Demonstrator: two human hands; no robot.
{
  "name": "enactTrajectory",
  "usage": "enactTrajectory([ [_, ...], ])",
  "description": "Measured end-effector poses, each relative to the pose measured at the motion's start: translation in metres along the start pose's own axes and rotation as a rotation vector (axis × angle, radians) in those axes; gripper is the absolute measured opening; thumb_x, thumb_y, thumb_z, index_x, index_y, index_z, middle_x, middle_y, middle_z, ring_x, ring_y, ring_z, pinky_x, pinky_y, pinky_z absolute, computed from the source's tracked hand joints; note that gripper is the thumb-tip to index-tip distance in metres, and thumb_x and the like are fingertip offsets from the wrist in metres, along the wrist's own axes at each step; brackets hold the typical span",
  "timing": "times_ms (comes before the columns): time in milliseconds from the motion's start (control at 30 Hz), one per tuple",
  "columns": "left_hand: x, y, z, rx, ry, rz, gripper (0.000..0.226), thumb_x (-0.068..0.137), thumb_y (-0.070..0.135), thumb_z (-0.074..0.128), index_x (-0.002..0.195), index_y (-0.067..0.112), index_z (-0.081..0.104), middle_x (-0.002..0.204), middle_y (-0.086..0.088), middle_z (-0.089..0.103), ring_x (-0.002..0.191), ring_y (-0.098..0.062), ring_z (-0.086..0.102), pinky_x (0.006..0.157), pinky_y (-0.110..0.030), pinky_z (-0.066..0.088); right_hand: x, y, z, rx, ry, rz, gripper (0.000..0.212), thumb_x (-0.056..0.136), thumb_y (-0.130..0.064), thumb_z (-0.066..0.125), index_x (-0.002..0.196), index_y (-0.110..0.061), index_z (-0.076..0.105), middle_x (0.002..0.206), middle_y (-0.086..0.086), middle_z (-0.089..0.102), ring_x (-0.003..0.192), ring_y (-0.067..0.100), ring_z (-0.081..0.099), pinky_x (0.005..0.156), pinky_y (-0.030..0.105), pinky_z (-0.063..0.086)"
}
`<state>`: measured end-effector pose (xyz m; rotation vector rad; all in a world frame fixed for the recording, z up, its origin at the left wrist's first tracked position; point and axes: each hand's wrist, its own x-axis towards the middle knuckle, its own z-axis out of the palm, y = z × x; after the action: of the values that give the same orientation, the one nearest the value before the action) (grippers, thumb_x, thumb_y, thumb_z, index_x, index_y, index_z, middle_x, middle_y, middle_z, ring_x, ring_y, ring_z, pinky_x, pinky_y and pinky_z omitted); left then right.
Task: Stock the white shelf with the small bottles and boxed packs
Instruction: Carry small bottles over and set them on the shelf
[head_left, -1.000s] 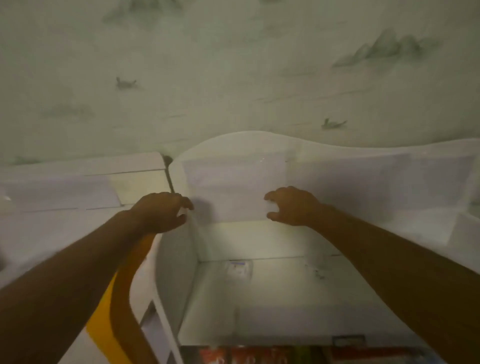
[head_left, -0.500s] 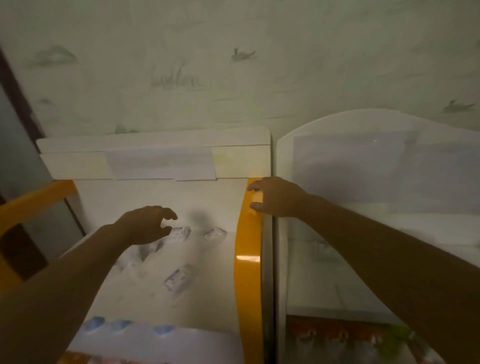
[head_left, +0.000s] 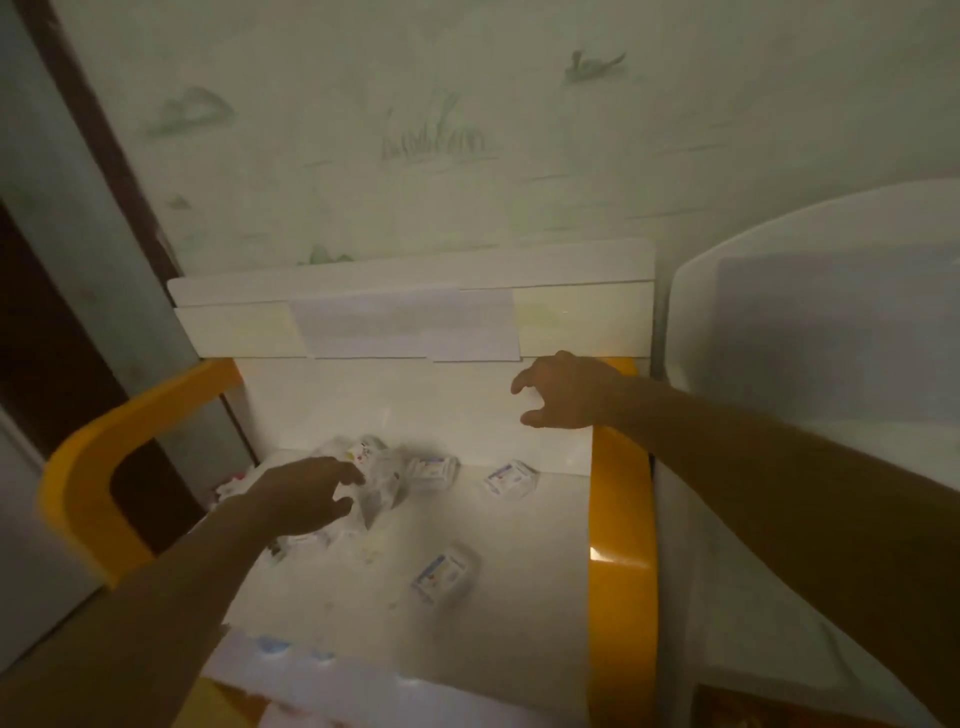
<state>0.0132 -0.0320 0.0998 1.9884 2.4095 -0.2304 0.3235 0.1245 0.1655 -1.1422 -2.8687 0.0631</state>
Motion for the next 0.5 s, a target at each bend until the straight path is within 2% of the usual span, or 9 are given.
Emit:
enactTrajectory([
  [100,0.01,-0.014,-0.003,-0.001,0.029,0.017,0.036,0.093,0.038,0.054,0.129,0.036,0.052,0.133,0.011,0.056,0.11,-0.009,0.057,0.094,-0.027,0.048,0.02,-0.019,0.0,0.014,0.001,-0.035,0.053,0.092,-0.045,0.057,0.14,-0.026,0.045,0.14,0.005,0.049,0.131,0.026,0.043,0.105,0.041,0.04],
  [200,0.019,-0.024,0.005,0.001,0.025,0.052,0.039,0.093,0.038,0.055,0.131,0.036,0.05,0.135,0.011,0.054,0.114,-0.009,0.056,0.096,-0.025,0.046,0.038,-0.044,0.006,0.021,-0.048,-0.048,0.053,0.092,-0.045,0.057,0.14,-0.025,0.045,0.14,0.004,0.051,0.13,0.024,0.044,0.107,0.04,0.038],
  [367,0.045,-0.051,0.028,-0.018,0.01,0.133,0.046,0.091,0.043,0.055,0.136,0.036,0.046,0.143,0.01,0.048,0.127,-0.01,0.048,0.104,-0.026,0.038,0.057,-0.08,0.038,0.049,-0.171,0.055,0.054,0.092,-0.045,0.058,0.139,-0.022,0.047,0.142,0.003,0.051,0.131,0.023,0.046,0.11,0.038,0.036],
  [500,0.059,-0.067,0.046,0.03,0.017,0.231,0.055,0.088,0.05,0.056,0.139,0.037,0.041,0.145,0.008,0.044,0.125,-0.012,0.05,0.098,-0.024,0.04,0.051,-0.106,0.08,0.098,-0.276,0.167,0.051,0.094,-0.043,0.058,0.139,-0.022,0.047,0.139,0.003,0.053,0.13,0.023,0.047,0.109,0.038,0.038],
])
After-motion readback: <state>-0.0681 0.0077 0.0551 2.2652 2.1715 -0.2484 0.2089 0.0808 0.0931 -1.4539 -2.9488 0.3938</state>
